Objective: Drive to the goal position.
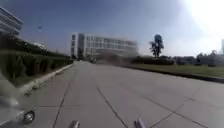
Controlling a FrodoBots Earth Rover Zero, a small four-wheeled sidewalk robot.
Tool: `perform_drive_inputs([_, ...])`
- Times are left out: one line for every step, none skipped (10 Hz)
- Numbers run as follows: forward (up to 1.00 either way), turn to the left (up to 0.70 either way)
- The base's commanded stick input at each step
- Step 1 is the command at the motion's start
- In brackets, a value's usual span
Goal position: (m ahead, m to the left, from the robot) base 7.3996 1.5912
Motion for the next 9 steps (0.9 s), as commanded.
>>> perform_drive_inputs([0.70, 0.00])
perform_drive_inputs([0.70, 0.06])
perform_drive_inputs([0.70, 0.00])
perform_drive_inputs([0.71, 0.00])
perform_drive_inputs([0.79, 0.00])
perform_drive_inputs([0.85, 0.07])
perform_drive_inputs([0.85, 0.34])
perform_drive_inputs([0.85, 0.34])
perform_drive_inputs([0.85, 0.34])
